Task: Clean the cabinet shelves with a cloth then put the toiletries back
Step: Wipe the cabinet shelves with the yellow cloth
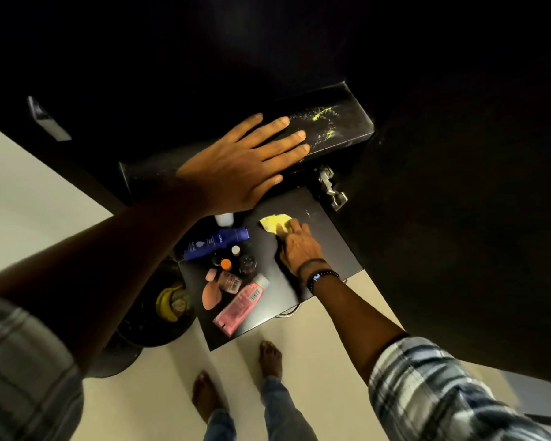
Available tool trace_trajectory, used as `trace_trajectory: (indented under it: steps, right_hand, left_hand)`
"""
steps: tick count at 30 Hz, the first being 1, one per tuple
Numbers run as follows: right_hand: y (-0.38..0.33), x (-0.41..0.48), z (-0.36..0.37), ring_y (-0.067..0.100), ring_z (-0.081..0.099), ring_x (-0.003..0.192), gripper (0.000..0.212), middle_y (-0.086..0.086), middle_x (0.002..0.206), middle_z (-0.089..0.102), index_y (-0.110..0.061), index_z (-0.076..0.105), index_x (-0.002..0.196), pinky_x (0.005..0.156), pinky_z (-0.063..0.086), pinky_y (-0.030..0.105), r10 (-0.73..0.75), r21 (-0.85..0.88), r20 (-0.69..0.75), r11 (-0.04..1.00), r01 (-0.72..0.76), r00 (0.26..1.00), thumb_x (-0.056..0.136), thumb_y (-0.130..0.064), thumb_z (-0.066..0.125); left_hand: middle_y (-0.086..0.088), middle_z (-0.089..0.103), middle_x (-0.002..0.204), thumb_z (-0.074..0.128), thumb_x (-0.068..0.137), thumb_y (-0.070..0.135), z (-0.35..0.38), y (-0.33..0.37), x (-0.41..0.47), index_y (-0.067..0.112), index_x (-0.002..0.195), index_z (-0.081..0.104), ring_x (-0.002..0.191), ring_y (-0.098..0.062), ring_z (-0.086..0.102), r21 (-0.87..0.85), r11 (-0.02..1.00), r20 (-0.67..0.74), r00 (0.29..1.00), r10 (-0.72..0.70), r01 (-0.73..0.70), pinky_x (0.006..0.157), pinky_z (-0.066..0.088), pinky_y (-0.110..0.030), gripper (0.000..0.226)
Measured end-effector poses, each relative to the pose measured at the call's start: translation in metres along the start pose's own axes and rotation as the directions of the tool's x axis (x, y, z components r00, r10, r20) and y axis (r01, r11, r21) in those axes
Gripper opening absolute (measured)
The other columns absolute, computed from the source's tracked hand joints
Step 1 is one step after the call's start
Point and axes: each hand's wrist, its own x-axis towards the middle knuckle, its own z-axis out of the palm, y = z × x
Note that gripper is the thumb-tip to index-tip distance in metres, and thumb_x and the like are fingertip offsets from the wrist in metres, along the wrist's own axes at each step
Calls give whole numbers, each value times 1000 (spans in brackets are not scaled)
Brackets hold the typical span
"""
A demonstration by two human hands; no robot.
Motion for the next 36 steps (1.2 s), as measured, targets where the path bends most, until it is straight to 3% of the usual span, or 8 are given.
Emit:
trace_trajectory:
  steps: [7,13,18,22,25,27,30,36]
  right_hand:
    - [-33,-6,-4,30,43,115,33,7,132,43,-21,56,124,82,50,39,-85,67,-11,994,85,996,92,-21,47]
    - [6,-63,13,29,37,130,41,7,148,36,-22,49,135,103,38,32,47,69,14,996,-48,999,96,-14,44]
    - [24,-103,23,33,53,111,38,13,128,55,-14,61,122,92,49,36,126,138,-23,983,-122,992,88,0,52]
    - [28,-107,1,28,61,109,28,11,117,65,-7,67,112,95,42,23,223,251,17,943,-220,975,85,-5,57]
    - [19,-105,-50,22,63,96,27,8,105,66,-10,74,101,78,34,1,234,420,-116,892,-166,965,82,0,57]
    - [3,-106,-98,11,61,83,27,5,95,64,-9,76,91,72,36,-3,253,545,-282,836,-63,926,80,6,58]
    - [-23,-109,-166,-2,57,83,26,-1,96,60,-12,76,89,72,44,5,213,571,-523,806,154,825,79,6,59]
    - [-72,-69,-220,3,54,93,27,5,103,60,-8,73,97,81,49,18,4,374,-683,861,344,731,78,4,58]
  left_hand:
    - [-4,19,157,29,99,34,-1,3,1,19,149,14,145,-25,12,-13,1000,-2,1000,-2,2,118,11,-44,55]
    - [-4,21,156,27,98,35,-1,2,0,18,149,17,145,-25,14,-9,1000,-19,1000,-17,17,118,12,-44,55]
    - [-5,21,156,26,98,36,-5,1,-2,18,149,18,145,-25,14,-48,998,-21,999,-33,32,118,10,-43,55]
    - [-4,22,156,27,98,37,-5,1,-3,18,149,20,145,-23,15,-103,992,-40,996,-84,80,118,13,-42,55]
    - [-3,29,154,30,98,38,-9,1,-4,17,147,27,142,-22,24,-195,970,-105,980,-168,145,115,23,-41,54]
    - [-5,38,149,37,98,35,-16,4,-8,15,144,34,138,-24,33,-349,916,-202,938,-280,198,111,31,-42,50]
    - [-7,48,140,44,97,23,-25,15,-27,10,138,43,129,-24,44,-599,745,-311,772,-555,294,109,33,-36,43]
    - [-11,48,139,42,94,12,-39,62,-78,5,135,44,129,-11,38,-810,427,-171,535,-827,402,108,23,-12,41]
